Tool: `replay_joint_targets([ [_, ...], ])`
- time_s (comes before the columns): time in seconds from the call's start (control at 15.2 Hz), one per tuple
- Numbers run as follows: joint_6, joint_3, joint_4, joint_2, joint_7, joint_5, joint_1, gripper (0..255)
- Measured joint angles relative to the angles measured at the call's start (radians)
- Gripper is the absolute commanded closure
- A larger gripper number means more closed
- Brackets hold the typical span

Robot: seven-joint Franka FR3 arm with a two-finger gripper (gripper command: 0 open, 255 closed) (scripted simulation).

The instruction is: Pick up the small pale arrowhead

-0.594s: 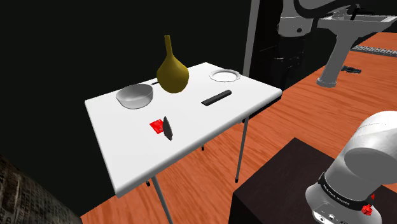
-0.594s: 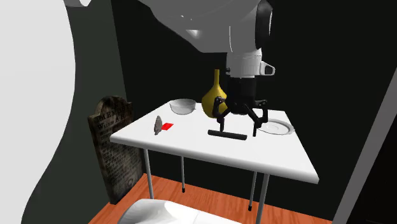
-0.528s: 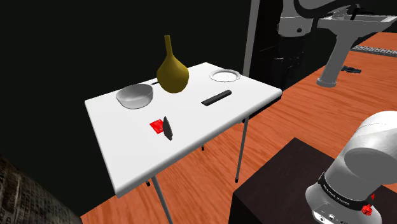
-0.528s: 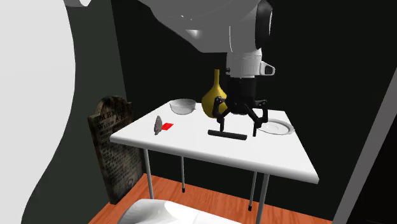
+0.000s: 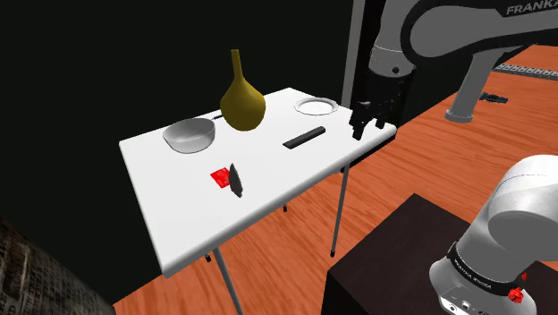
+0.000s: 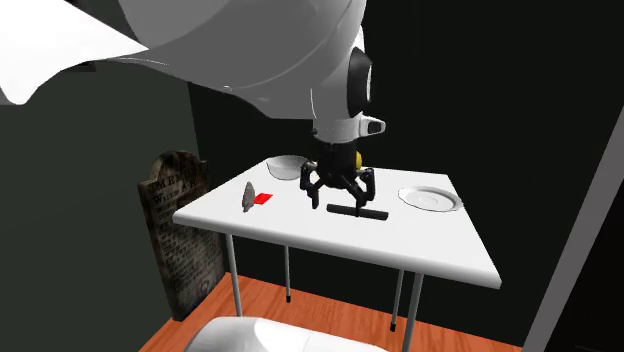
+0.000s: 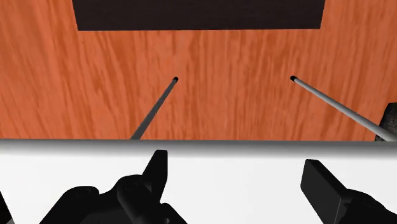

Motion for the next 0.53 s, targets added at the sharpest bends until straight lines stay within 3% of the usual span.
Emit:
replay_joint_targets([
  [0.53, 0.388, 0.197, -0.113, 0.048, 0.191, 0.080, 0.061, 0],
])
